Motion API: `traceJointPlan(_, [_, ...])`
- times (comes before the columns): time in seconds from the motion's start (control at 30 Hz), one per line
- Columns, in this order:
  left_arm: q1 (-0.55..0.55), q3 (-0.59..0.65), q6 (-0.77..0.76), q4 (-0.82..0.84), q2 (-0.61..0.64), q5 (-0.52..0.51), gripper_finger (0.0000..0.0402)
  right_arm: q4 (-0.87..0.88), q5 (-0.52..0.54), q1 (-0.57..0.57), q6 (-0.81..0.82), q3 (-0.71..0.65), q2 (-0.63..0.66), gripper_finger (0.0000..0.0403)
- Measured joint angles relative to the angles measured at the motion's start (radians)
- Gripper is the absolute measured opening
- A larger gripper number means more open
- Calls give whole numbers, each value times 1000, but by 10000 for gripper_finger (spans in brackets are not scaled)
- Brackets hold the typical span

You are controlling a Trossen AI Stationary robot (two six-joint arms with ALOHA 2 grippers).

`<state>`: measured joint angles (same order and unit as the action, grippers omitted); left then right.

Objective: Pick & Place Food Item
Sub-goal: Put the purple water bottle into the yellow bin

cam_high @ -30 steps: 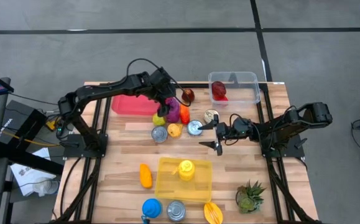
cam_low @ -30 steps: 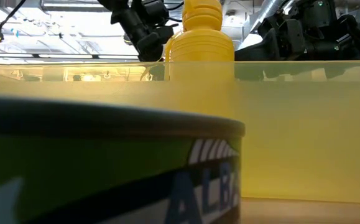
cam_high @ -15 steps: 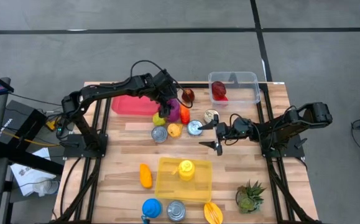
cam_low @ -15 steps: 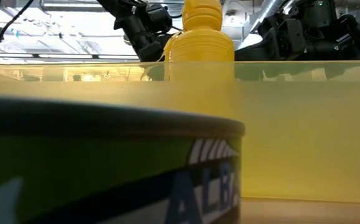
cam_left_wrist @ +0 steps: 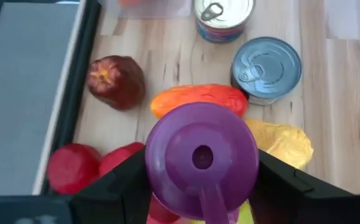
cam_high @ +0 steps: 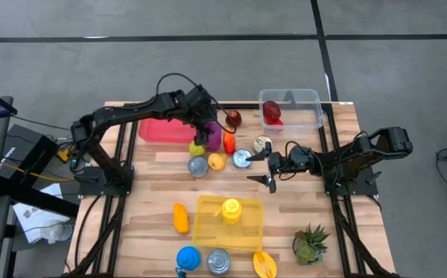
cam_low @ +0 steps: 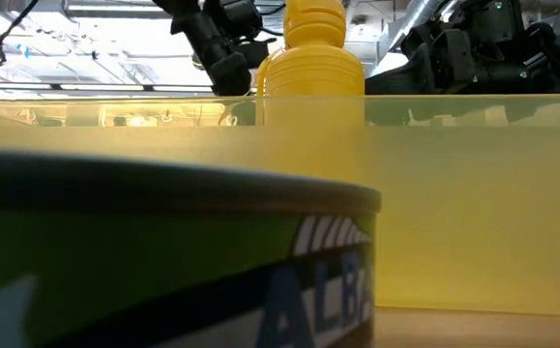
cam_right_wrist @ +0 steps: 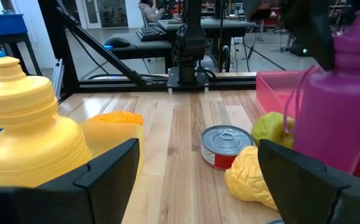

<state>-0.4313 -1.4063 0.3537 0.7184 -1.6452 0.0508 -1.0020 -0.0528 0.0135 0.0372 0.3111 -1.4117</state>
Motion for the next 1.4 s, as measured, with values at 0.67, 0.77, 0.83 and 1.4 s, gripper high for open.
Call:
traceJointPlan(0.67, [105,0,-133,139,290,55,202,-2,0,1,0,0,0,315])
traceJointPlan(0.77, [162,0,-154,141,291,55,202,-3,0,1,0,0,0,315])
traceJointPlan(0.83, [200,0,-166,143,290,55,202,-3,0,1,0,0,0,315])
traceJointPlan(1.4, [456,0,-294,142,290,2,202,-2,0,1,0,0,0,315])
